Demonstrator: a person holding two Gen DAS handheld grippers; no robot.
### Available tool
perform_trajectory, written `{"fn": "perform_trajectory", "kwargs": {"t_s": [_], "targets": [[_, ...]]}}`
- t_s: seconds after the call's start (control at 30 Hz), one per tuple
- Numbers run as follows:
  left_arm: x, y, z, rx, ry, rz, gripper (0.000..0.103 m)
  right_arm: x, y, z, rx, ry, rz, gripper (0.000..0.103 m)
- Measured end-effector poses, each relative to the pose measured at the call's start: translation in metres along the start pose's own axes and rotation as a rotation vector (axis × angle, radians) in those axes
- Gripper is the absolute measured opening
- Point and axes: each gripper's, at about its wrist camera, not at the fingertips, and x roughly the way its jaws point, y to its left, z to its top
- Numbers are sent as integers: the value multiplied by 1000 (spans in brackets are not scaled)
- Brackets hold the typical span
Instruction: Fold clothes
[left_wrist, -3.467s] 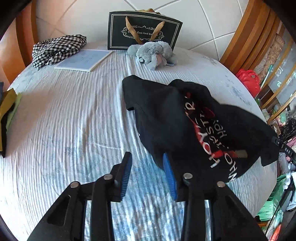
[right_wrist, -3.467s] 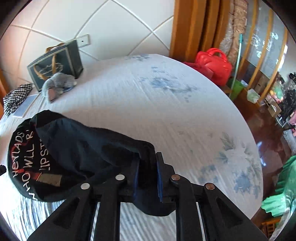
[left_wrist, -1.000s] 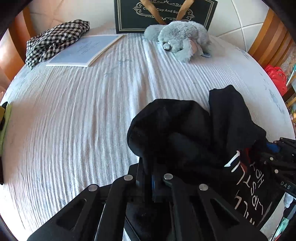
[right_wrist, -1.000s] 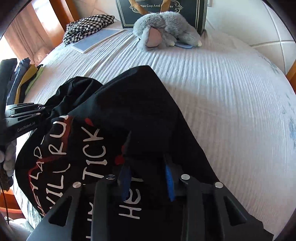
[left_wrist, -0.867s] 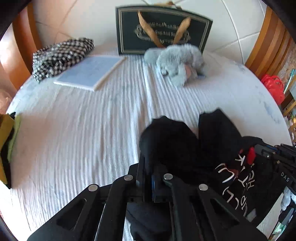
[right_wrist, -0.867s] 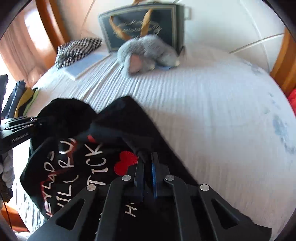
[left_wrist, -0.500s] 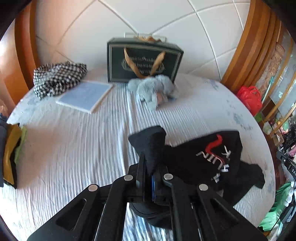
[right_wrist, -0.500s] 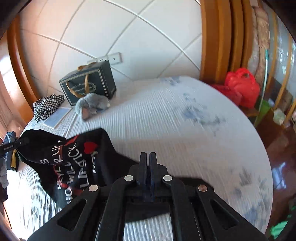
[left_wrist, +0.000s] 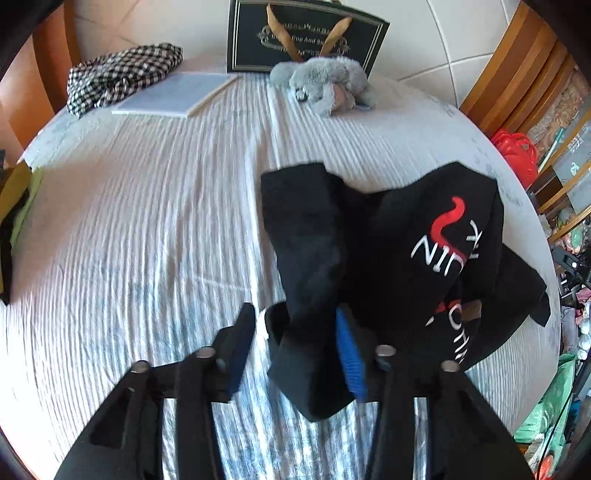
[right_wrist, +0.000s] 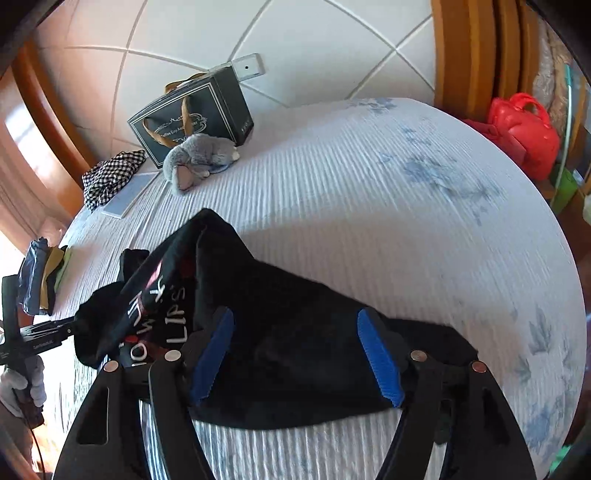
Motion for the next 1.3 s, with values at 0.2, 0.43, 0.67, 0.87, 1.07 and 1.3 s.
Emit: {"fn": "perform_trajectory", "kwargs": {"t_s": [0.2, 0.43, 0.67, 0.87, 1.07, 1.3], "targets": [[19, -2, 31, -4, -11, 7, 59, 65, 21, 33, -122, 146, 72, 94], [67, 0, 15, -10, 105, 44, 9, 119, 31, 15, -235, 295, 45, 75], [16, -3, 53, 5, -55, 120, 5, 64, 34, 34, -208, 105, -1, 3], [-113, 14, 97, -10, -343, 70, 5, -57, 24, 66, -139, -209, -10, 0], [-116, 37, 50, 1, -285, 51, 5, -55, 0, 33, -81, -76, -16, 6], [-37, 88, -42, -89, -3, 91, 5, 10, 4, 13, -45, 65, 35, 58]]}}
